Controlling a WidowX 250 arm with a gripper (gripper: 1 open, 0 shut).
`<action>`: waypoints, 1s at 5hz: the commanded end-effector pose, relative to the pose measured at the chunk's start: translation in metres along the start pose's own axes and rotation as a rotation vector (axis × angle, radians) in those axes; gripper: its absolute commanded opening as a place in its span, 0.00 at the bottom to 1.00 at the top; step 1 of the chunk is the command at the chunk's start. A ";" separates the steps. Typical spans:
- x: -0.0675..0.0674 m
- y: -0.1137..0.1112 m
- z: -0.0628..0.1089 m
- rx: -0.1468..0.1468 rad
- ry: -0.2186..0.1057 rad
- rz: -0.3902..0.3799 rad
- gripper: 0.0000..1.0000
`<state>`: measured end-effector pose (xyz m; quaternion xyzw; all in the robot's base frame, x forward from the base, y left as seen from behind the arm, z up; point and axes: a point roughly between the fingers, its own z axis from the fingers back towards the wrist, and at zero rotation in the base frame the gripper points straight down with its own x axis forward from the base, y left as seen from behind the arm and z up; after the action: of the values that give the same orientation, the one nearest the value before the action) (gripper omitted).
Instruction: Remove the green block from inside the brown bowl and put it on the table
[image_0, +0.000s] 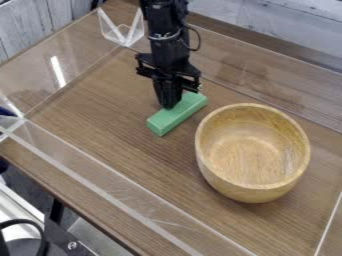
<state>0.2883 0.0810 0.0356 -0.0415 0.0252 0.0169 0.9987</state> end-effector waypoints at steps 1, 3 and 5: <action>0.001 0.009 0.016 0.022 -0.048 0.012 0.00; -0.003 0.019 0.016 0.034 -0.042 0.034 0.00; -0.007 0.032 0.012 0.050 -0.027 0.061 0.00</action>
<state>0.2734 0.1083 0.0313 -0.0259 0.0379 0.0477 0.9978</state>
